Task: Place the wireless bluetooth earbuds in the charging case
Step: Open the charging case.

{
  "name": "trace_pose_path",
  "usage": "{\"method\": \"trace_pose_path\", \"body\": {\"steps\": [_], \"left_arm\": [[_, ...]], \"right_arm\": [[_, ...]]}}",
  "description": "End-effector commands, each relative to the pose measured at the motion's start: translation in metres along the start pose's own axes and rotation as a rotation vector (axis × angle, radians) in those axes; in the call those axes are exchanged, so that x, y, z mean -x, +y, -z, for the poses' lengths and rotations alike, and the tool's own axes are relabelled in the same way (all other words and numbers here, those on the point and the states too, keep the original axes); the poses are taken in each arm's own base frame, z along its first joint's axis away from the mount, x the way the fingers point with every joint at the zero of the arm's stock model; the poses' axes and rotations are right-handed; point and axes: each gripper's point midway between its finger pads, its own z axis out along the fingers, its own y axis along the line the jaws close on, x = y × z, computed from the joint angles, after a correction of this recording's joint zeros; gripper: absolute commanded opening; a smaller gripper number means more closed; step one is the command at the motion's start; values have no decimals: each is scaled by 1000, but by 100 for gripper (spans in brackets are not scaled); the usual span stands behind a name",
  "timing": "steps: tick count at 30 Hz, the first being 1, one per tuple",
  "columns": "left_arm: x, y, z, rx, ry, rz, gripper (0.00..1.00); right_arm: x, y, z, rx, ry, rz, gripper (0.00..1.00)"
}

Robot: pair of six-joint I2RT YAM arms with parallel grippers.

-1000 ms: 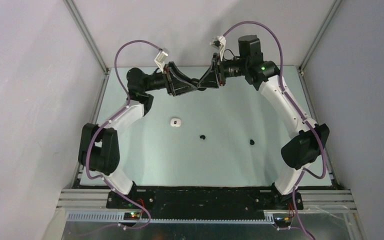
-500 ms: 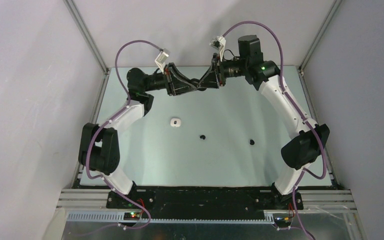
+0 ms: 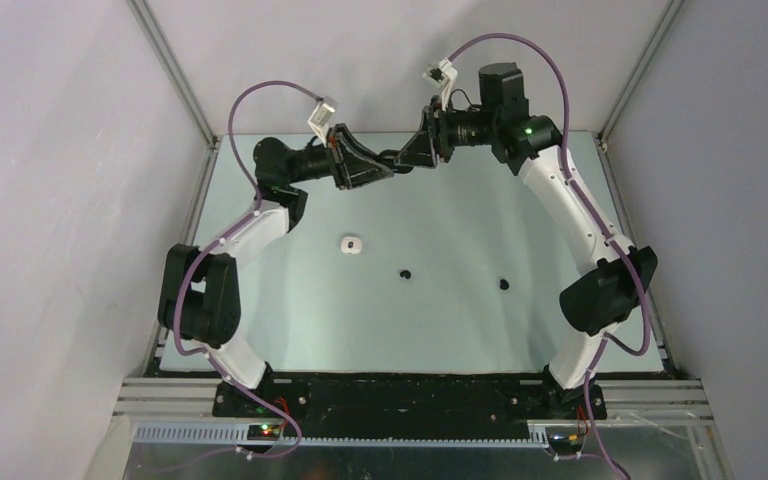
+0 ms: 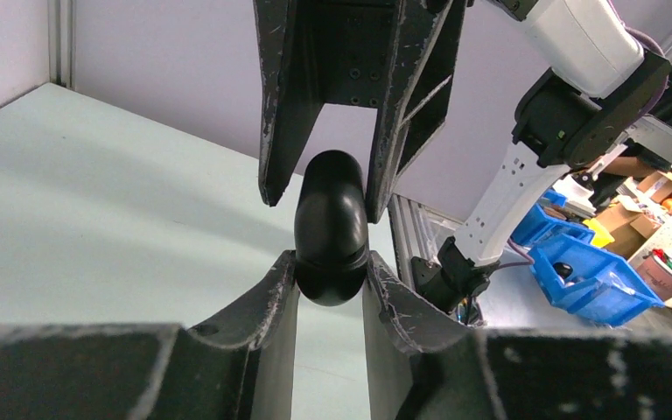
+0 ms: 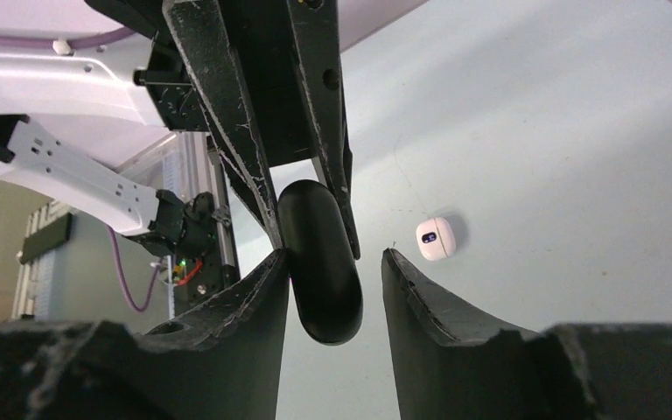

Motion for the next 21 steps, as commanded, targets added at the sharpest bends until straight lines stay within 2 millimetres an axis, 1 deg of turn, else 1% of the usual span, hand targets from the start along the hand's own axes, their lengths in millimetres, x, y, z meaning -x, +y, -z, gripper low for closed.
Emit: {"method": "trace_pose_path", "body": {"steps": [1,7,9,13,19,21], "left_arm": [[-1,-17,-1,-67,28,-94,0],[0,-18,0,-66,19,-108,0],[-1,-17,0,-66,20,-110,0],[0,-18,1,-67,18,-121,0],[1,-20,1,-68,14,-132,0],[1,-19,2,-64,11,-129,0]], "right_arm": [[28,-28,8,-106,-85,-1,47],[26,-25,6,-88,-83,-23,47],[26,-23,6,-81,-86,-39,49],[27,-24,7,-78,-91,-53,52],[26,-25,6,-80,-88,-57,53],[28,-21,7,-60,-92,-47,54]]}}
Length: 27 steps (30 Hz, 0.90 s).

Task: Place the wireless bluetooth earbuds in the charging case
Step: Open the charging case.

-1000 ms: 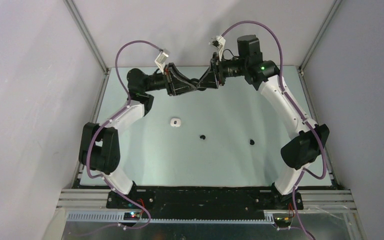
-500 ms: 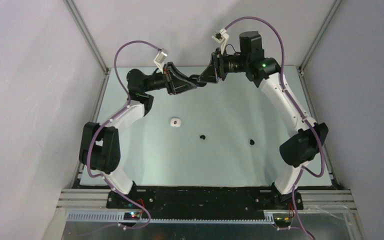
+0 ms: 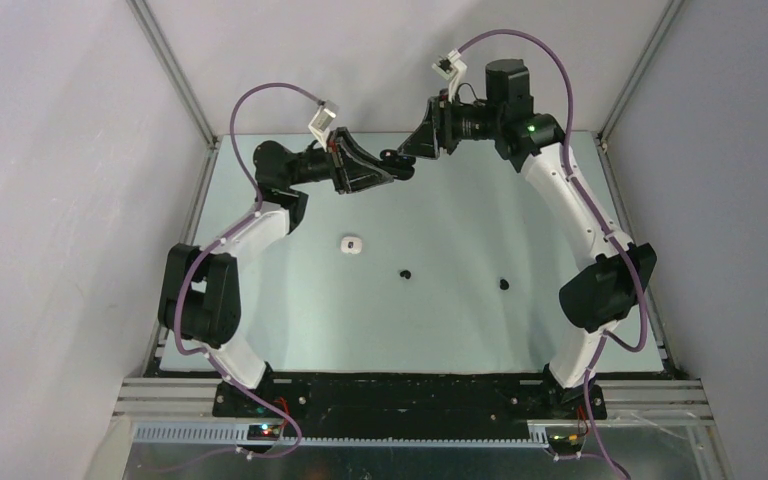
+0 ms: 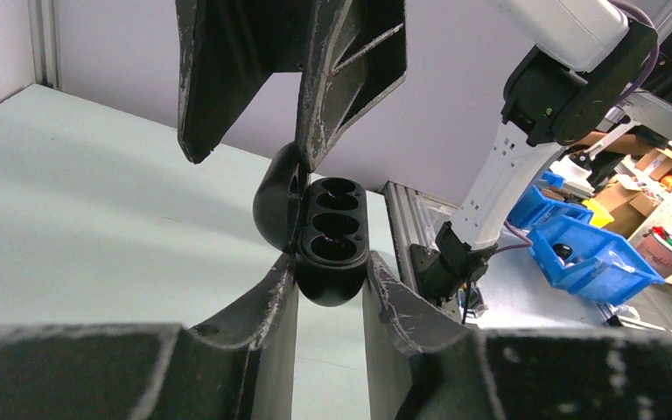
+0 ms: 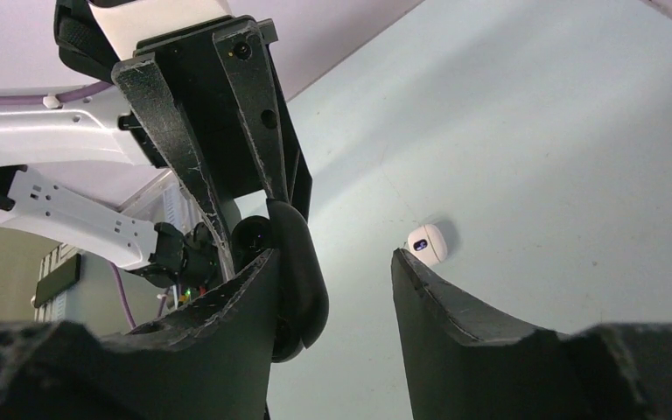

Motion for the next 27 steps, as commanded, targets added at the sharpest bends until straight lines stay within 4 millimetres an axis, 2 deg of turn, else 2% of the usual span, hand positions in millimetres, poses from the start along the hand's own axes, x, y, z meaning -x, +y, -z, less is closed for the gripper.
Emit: {"method": "trace_pose_path", "body": {"steps": [1,6,9,12,15,16,17,18,19,20,21,22,23,24,25,26,27], "left_arm": [[8,-14,1,-29,-11,-99,0],[9,-8,3,-7,-27,-93,0],[12,-6,5,7,-40,-95,0],[15,-7,7,22,-56,-99,0],[20,-15,9,26,-65,-134,0],[20,-17,10,31,-67,-141,0],[25,-22,11,30,-71,-173,0],[26,-23,11,32,-73,-179,0],[29,-27,12,31,-77,-200,0],[29,-28,13,37,-82,-204,0],[33,-31,13,44,-94,-225,0],[32,-30,14,50,-98,-224,0],[35,-31,15,63,-115,-244,0],[32,-30,16,75,-120,-240,0],[35,-30,17,90,-138,-261,0],[31,-27,18,103,-143,-254,0],[33,-27,19,117,-156,-261,0]], "right_arm": [[22,5,4,11,-57,60,54],[40,47,20,159,-91,125,61],[51,65,36,155,-110,176,68],[58,69,56,87,-131,221,71],[40,45,71,-57,-90,264,69],[24,34,78,-101,-62,252,65],[-4,9,80,-184,3,236,63],[-13,3,93,-244,16,230,61],[-44,-25,101,-326,71,173,59],[-52,-25,112,-366,75,164,55],[-86,-47,121,-446,130,85,54],[-99,-45,132,-484,143,67,50],[-133,-57,139,-530,209,19,48],[-150,-54,148,-538,253,29,46],[-178,-59,152,-554,314,-4,45],[-192,-56,157,-552,352,4,42],[-215,-59,161,-563,401,-26,41]]}}
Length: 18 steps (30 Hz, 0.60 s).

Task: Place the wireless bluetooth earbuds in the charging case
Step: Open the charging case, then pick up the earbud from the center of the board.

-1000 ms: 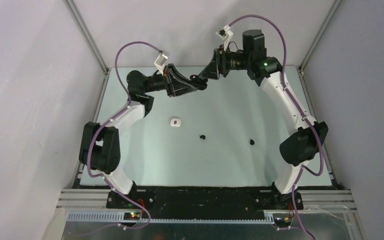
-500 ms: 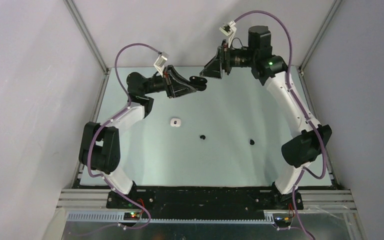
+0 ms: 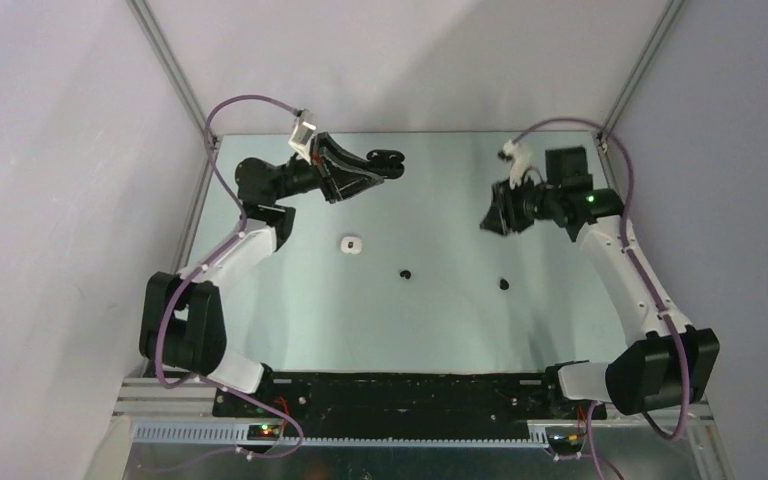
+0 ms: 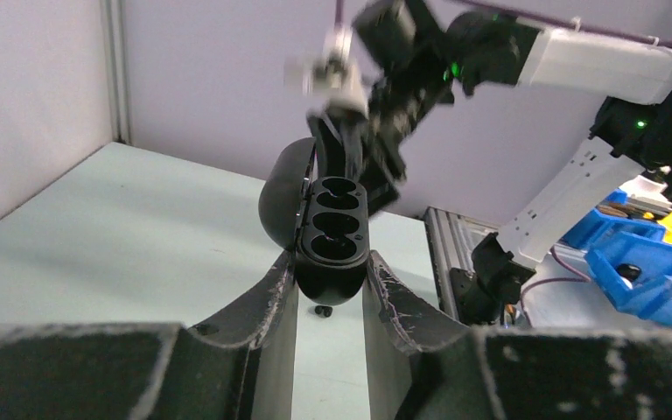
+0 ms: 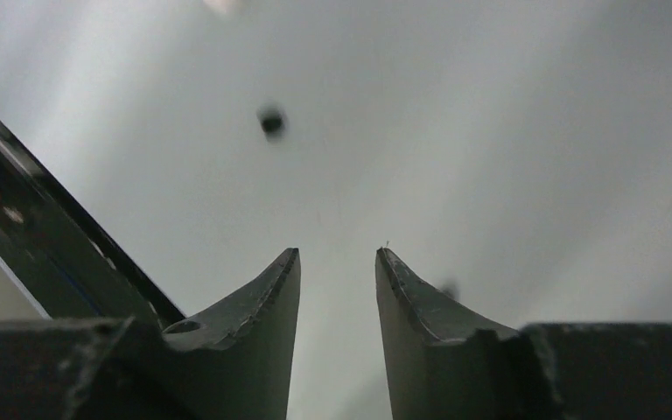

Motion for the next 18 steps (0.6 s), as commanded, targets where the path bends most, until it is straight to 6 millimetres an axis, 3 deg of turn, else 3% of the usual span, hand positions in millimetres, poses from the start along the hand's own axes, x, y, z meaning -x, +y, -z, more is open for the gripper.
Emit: {"method": "trace_pose_path", "body": {"steps": [1,4,10,15,18], "left_arm": [[11,1,6,67,-74,-101,0],[13,1,10,94,-90,-96,0],[8,3,18,116,-76,-82,0],[2,3,24,128,-58,-58,0],[1,6,26,136,-52,-56,0]], "right_arm": [[-90,-23,4,-120,253,-10,39],[-122,-36,-3,-171,347,-152,30],[-156,-68,-12,-296,417,-396,29],[-172,-74,-19,-226,479,-359,34],[-166,-65,-25,-121,469,-298,37]]}}
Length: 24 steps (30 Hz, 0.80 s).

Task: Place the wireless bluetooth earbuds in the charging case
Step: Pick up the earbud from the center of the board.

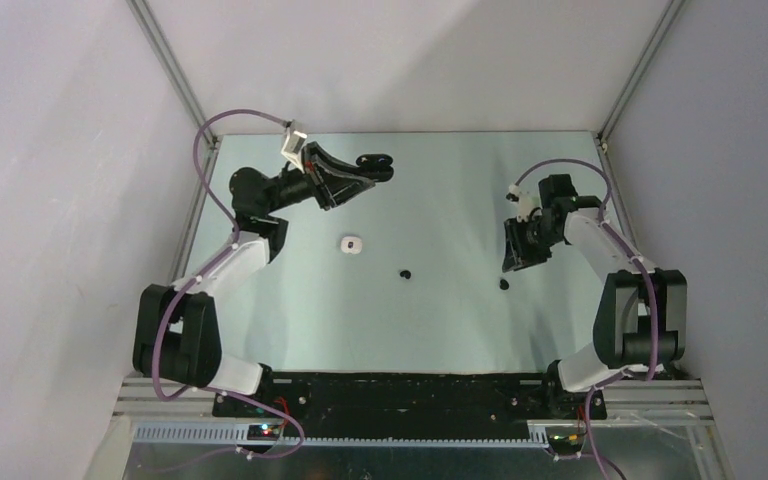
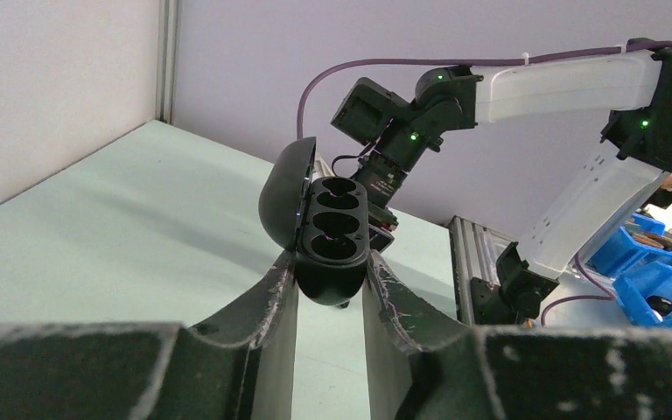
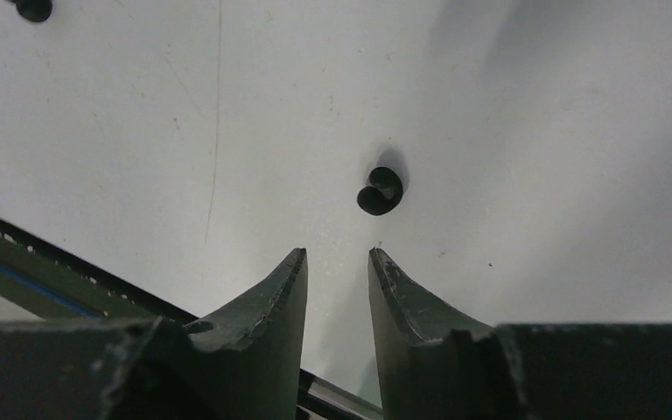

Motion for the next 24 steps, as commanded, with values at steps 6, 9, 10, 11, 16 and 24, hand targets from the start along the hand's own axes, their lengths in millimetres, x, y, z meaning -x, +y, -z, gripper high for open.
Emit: {"method": "trace_pose_path", "body": {"steps": [6,9,10,11,16,24], "left_arm": [[10,-2,9,25,-14,-55,0],[11,0,13,37,-10,-51,0],[10,1,14,40,-9,-50,0],[9,4,16,49,-7,-45,0],[7,4,21,68,-1,-24,0],[6,7,30,104,-5,-13,0]], "right_arm": [[36,86,1,266,-203,728,44],[55,97,-9,273,-235,752,43],[63,101,-19,269,-221,752,43],[70,104,-23,265,-222,724,42],[101,136,-50,312,-210,673,41],[108,172,-90,372,-169,724,42]]}}
